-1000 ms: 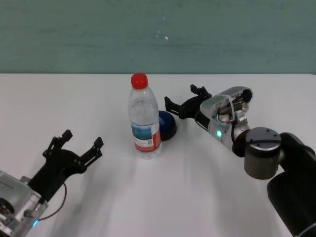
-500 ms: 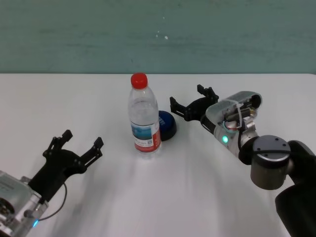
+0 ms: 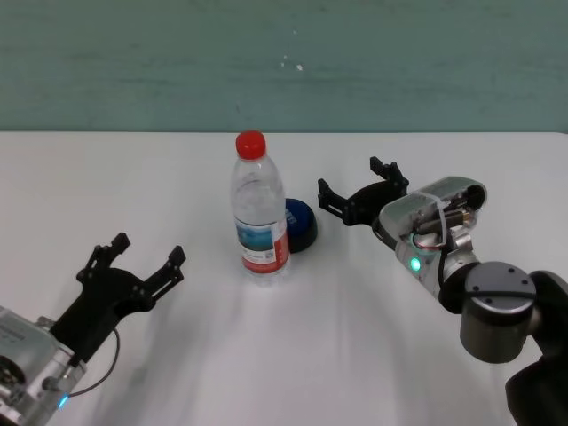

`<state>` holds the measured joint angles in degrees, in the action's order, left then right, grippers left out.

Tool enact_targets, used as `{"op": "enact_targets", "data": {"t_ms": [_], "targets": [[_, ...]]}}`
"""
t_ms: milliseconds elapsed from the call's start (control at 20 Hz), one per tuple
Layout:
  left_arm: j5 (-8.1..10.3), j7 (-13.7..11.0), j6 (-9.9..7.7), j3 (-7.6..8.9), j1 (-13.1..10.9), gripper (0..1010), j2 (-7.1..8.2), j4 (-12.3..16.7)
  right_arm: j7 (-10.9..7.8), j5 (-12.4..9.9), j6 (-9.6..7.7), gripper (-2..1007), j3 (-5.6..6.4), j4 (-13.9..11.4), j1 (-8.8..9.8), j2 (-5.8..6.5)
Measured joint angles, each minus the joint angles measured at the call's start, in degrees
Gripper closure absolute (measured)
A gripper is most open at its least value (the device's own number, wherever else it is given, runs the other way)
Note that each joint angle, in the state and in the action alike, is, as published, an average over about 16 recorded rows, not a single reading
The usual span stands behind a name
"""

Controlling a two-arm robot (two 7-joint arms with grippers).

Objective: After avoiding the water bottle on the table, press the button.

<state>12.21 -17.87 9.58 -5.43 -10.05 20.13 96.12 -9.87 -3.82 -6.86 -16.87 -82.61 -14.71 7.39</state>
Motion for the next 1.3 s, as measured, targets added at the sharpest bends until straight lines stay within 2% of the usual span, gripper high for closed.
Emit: {"op": "enact_targets", "data": {"t_ms": [400, 750, 1300], "targets": [[0.0, 0.0, 0.0, 0.0, 0.0, 0, 0.0, 0.0, 1.56, 1.6, 0.33, 1, 1.22, -4.0, 4.15, -0.63], [0.0, 0.0, 0.0, 0.0, 0.0, 0, 0.0, 0.0, 2.56, 2.8, 1.38, 1, 2.01, -6.4, 7.05, -1.48], [0.0, 0.0, 0.0, 0.0, 0.0, 0, 0.0, 0.0, 4.32, 5.0, 4.74, 1, 2.86, -8.2, 11.05, -3.36]]}}
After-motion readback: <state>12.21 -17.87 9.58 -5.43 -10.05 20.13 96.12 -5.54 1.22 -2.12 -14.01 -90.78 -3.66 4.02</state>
